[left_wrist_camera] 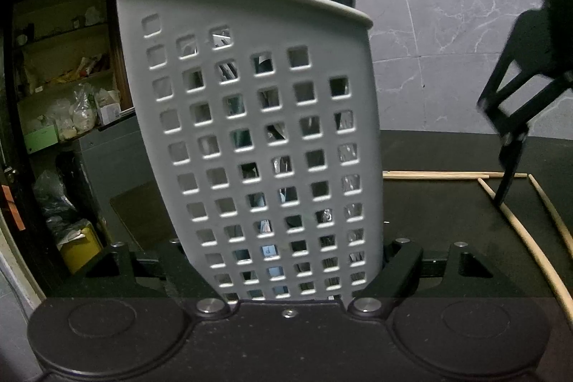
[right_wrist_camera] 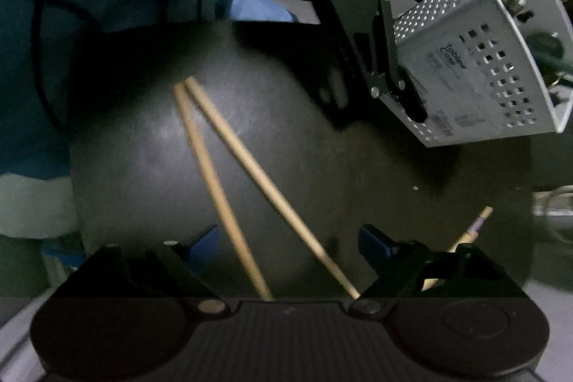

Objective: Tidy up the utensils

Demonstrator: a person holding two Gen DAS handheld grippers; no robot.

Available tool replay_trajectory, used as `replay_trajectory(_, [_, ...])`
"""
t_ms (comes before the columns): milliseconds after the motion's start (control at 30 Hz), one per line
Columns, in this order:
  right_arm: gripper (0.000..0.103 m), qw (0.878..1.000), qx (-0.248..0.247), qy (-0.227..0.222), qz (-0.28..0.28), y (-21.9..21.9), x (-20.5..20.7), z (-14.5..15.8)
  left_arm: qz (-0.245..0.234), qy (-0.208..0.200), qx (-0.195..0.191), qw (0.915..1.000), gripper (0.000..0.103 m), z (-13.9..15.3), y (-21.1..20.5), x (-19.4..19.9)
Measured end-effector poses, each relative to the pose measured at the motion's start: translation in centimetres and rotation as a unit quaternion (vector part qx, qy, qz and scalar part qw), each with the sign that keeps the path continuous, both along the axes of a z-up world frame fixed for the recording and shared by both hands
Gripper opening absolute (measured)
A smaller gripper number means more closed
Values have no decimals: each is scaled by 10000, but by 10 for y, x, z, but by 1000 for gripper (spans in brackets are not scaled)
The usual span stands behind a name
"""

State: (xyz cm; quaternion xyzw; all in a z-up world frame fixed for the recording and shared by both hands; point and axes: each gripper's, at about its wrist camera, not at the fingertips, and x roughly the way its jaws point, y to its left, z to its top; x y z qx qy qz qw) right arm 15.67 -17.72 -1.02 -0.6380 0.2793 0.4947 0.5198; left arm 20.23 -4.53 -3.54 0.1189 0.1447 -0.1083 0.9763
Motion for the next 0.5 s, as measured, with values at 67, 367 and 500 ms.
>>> replay_trajectory(67, [82, 9987, 14, 454, -220, 5, 16, 3, -9, 2, -7, 10000, 81, 0, 0, 0])
replay_trajectory(367, [65, 9574, 922, 1886, -1984, -24, 82, 6, -54, -22, -78, 10000, 80, 0, 5, -1])
replay_trajectory(500, [47, 9429, 1376, 1816, -2430, -43, 81, 8, -73, -29, -103, 9999, 80, 0, 8, 0])
